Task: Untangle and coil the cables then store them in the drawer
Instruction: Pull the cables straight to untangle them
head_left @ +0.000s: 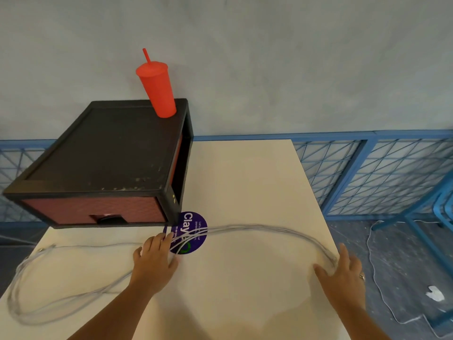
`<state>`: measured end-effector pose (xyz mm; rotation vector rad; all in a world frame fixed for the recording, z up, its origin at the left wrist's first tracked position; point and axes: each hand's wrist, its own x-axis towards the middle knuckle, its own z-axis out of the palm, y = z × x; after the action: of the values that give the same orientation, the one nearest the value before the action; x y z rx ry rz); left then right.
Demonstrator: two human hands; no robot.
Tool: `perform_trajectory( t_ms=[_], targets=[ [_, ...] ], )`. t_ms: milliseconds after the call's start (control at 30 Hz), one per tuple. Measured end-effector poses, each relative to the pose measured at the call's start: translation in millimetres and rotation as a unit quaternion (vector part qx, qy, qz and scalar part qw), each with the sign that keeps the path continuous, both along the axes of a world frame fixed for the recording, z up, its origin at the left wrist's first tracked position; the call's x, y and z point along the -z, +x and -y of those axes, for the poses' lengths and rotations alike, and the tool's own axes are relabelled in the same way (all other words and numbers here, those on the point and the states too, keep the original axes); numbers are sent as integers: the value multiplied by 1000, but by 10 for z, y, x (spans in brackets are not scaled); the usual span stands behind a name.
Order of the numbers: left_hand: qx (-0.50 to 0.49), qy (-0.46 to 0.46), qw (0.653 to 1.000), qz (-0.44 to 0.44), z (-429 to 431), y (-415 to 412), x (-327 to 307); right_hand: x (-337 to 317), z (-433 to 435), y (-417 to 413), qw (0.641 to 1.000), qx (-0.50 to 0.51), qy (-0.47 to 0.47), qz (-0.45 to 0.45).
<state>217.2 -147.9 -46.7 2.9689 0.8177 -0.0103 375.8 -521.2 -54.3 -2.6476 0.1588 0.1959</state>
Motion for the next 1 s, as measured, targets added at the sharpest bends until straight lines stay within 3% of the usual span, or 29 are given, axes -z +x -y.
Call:
perform_trajectory(
  t_ms=[167,400,667,1000],
  targets=[
    [-31,-11,999,-11,90,-433,-72,85,106,-499,999,53,-10,6],
    [-62,-59,996,5,331,-949,-23,99,14,-913,997,-12,-73,30],
    [-66,-55,996,6,134,-1544,-58,59,-545,-1269,985,-149,-68,59],
    [-72,-86,994,-9,-649,-2120,-221,-186,-1949,-1950,942,-322,-38,92]
  ],
)
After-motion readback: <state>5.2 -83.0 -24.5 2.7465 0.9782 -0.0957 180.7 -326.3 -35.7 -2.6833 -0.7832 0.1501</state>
